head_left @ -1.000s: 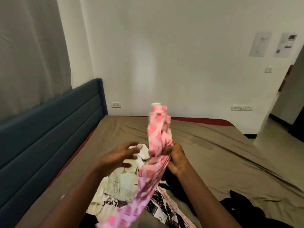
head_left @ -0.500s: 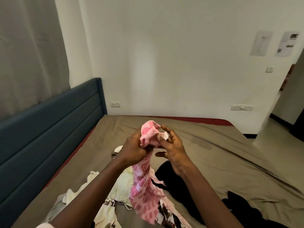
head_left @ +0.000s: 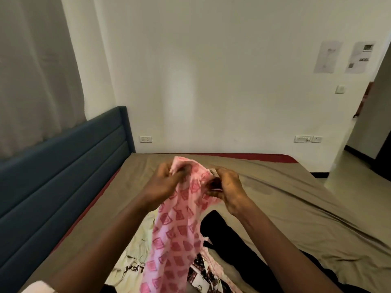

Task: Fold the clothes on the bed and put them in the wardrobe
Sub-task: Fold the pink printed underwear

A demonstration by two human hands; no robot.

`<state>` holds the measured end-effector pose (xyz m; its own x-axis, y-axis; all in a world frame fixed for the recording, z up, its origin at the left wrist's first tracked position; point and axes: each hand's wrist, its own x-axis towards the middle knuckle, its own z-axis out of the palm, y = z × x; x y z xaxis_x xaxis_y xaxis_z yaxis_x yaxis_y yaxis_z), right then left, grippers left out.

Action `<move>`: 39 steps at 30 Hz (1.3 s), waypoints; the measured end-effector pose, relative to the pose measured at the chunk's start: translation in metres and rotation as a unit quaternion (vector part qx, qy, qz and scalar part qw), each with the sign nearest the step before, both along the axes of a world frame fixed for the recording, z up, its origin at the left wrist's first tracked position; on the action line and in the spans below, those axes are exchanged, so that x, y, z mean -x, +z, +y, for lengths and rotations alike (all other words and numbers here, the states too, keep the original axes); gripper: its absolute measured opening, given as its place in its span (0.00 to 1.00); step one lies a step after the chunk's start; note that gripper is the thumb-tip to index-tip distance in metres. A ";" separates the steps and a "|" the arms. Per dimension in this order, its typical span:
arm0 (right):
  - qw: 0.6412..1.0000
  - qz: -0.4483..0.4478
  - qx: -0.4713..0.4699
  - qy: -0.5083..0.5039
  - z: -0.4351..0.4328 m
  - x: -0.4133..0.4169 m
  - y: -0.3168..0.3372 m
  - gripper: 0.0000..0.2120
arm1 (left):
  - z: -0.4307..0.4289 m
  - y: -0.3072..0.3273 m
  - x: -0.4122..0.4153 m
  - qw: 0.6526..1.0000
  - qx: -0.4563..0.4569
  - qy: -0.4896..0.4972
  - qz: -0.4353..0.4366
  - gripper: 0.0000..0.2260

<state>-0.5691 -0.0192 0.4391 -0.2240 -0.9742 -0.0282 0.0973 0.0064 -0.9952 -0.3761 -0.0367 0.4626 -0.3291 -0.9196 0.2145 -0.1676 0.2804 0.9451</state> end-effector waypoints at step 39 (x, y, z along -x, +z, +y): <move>0.996 0.081 -0.020 0.038 0.040 -0.001 -0.141 0.10 | 0.051 -0.133 0.063 0.973 0.095 0.090 -0.191 0.16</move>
<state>-0.5678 0.0207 0.2979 -0.1538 -0.9874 -0.0365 -0.0677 0.0474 -0.9966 -0.4390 0.0141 0.3294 -0.2554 -0.9257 0.2789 -0.5596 0.3768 0.7381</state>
